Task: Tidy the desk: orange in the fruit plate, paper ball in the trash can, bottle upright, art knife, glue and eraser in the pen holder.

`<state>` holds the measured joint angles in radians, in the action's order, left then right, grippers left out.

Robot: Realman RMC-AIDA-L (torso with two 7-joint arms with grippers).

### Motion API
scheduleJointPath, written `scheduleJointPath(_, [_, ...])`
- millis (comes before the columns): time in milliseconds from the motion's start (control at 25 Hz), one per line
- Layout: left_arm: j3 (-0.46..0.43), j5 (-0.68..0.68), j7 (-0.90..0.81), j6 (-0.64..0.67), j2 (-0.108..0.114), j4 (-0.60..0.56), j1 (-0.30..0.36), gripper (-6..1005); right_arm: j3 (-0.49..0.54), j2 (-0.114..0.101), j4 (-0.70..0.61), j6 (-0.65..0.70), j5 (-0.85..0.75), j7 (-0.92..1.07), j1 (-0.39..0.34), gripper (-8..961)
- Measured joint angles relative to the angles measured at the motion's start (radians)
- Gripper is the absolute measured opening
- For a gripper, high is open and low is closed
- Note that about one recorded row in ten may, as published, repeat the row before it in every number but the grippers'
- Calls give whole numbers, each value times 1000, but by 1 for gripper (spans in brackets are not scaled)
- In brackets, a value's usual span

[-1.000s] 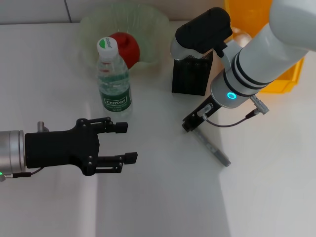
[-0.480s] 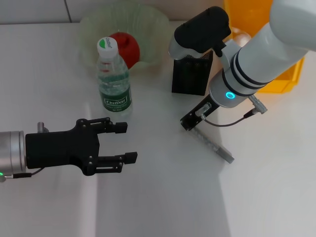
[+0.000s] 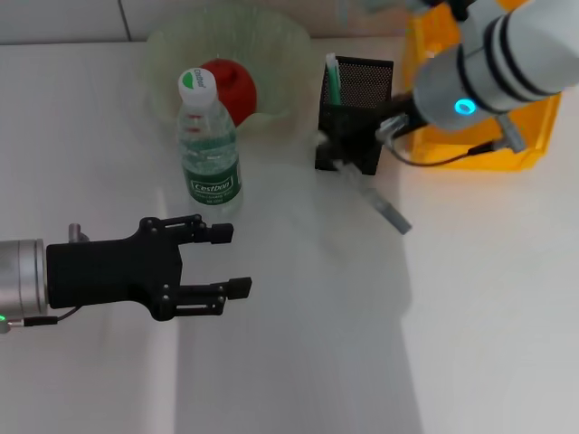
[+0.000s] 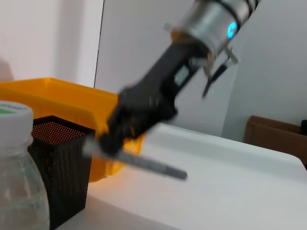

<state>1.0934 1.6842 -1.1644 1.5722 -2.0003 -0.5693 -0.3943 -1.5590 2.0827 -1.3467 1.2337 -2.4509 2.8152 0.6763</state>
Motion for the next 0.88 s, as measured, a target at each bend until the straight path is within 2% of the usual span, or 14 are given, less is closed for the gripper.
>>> scheduleJointPath(80, [-2, -2, 0, 0, 0, 0, 0, 767, 100, 1, -172, -58, 115, -81, -116, 126])
scheduleJointPath(120, [-2, -2, 0, 0, 0, 0, 0, 767, 100, 1, -172, -58, 115, -81, -116, 126])
scheduleJointPath(200, [-3, -2, -1, 0, -1, -1, 0, 767, 177, 0, -217, -123, 289, -181, -193, 125])
scheduleJointPath(320, [-3, -3, -2, 0, -4, -1, -1, 767, 325, -2, -123, -178, 646, -409, -264, 124])
scheduleJointPath(360, [-3, -4, -2, 0, -5, -1, -1, 767, 325, -2, -123, -178, 646, -409, -264, 124])
scheduleJointPath(400, [-3, -4, -2, 0, -5, -1, -1, 767, 358, -2, -66, -180, 727, -463, -266, 124])
scheduleJointPath(440, [-6, -4, -2, 1, -6, -1, -1, 767, 386, -2, -8, -183, 789, -509, -261, 124])
scheduleJointPath(480, [-10, -5, -2, 3, -8, -1, -2, 767, 442, -2, 149, -188, 891, -604, -231, 123])
scheduleJointPath(520, [-10, -5, -2, 3, -8, -1, -2, 767, 442, -2, 149, -188, 891, -604, -231, 123])
scheduleJointPath(560, [-13, -4, -2, 4, -10, -1, -3, 767, 466, -1, 221, -190, 926, -648, -216, 123])
scheduleJointPath(640, [-17, -1, -3, 5, -16, -1, -8, 767, 522, -2, 391, -194, 997, -762, -164, 122])
scheduleJointPath(680, [-17, -1, -3, 6, -17, -1, -9, 767, 575, -3, 542, -194, 1061, -883, -110, 122])
scheduleJointPath(720, [-17, -1, -3, 6, -17, -1, -9, 767, 575, -3, 542, -194, 1061, -883, -110, 121])
scheduleJointPath(880, [-16, -1, -17, 15, -18, -1, -10, 767, 626, -12, 738, -214, 1088, -1018, -16, 136])
